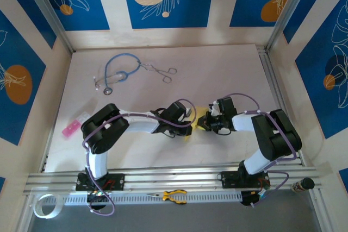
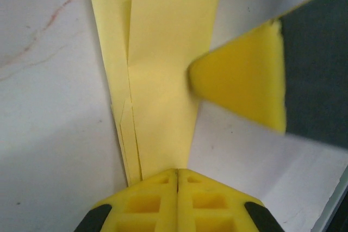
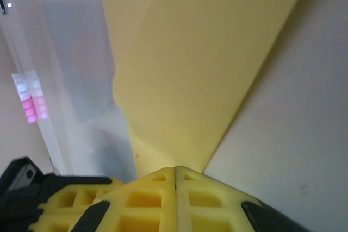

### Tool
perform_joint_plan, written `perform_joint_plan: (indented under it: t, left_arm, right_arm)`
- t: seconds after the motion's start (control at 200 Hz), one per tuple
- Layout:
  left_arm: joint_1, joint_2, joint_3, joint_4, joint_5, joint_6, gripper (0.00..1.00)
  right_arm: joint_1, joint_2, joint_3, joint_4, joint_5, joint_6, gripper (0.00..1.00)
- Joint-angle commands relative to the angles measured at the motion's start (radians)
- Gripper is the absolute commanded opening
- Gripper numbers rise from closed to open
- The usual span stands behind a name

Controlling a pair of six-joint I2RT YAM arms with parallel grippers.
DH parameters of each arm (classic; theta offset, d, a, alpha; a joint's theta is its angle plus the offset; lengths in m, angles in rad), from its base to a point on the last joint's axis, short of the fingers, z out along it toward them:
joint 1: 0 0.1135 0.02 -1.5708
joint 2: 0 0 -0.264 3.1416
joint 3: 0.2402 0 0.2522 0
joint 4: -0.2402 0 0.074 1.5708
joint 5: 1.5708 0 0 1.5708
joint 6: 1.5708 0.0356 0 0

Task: Fold a paper plane with a square sheet of paper (pick it up from the middle)
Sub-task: Fold the wing for the fifth time at the center of the table.

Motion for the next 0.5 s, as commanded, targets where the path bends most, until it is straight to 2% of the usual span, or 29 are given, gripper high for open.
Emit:
perform_joint_plan:
  t: [0.0, 0.095, 0.26, 0.495]
  left_arm:
    - [0.003, 0.040, -0.042, -0.180, -0.018, 0.020, 0.00]
    - [0.003, 0.038, -0.041, -0.183, -0.018, 0.025, 0.00]
    - [0.003, 0.040, -0.041, -0.186, -0.015, 0.028, 0.00]
    - [0.003, 0.035, -0.041, -0.185, -0.018, 0.028, 0.00]
  right_arm:
    - [-0.026, 0.023, 0.051, -0.047, 0.075, -0.036, 0.00]
    - [-0.060, 0.033, 0.063, -0.049, 0.097, -0.029, 0.00]
    - [-0.125, 0.012, 0.073, -0.023, 0.041, -0.023, 0.00]
    - [-0.088, -0.108, 0.054, -0.006, -0.004, -0.027, 0.00]
